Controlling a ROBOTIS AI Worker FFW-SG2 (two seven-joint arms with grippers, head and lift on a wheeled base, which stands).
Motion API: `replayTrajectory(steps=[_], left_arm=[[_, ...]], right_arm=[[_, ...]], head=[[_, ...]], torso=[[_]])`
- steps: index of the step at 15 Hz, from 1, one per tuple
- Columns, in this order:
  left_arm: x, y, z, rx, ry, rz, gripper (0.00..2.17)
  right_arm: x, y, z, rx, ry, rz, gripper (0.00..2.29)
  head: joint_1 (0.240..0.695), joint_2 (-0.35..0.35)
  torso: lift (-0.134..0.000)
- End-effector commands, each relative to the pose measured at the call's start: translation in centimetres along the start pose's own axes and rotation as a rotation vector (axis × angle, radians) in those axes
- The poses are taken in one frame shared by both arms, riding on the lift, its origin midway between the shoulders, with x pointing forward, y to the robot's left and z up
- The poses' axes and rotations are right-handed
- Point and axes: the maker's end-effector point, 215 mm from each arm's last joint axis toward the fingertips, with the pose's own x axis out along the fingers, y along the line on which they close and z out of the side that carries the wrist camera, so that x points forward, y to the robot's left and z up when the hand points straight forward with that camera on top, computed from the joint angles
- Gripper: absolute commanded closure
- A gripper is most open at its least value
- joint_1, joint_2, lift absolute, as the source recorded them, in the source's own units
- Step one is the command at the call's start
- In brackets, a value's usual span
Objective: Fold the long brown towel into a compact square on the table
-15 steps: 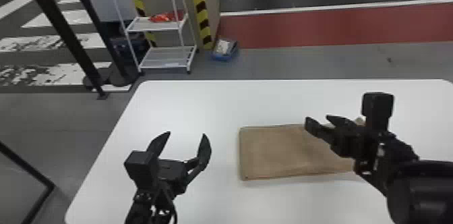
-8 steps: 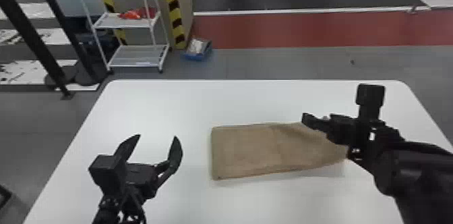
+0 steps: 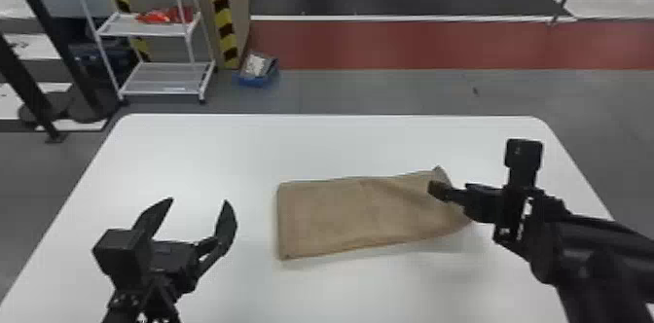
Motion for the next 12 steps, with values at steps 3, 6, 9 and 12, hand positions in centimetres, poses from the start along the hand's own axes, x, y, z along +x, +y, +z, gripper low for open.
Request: replayTrajectory(steps=[3,6,9,12], left_arm=[[0.0,-0.3,-0.1,-0.001,0.002,-0.010,0.04],[-0.1,-0.3,-0.2,0.000,0.003,-0.013,0.04],[-0.1,-0.2,-0.2,0.002,0.003,-0.014,0.04],[-0.1,0.0,-0.1,0.003,0.002,-0.011,0.04]], right_arm=[[0.3,-0.7,-2.2,-0.006,0.048,0.004,0.22],[0.6,-1.0,-3.6,-0.014,0.076,0.000,0.41],[1.1,-0.5,-4.1,-0.006,0.097,0.021,0.60],[1.2,0.1,-4.0,-0.009,0.102,0.034,0.88]], head=[[0.695,-0.008],[0.695,-0.010],[0.695,-0.011],[0.695,-0.002]], torso=[[-0.057],[-0.057],[-0.057],[-0.057]])
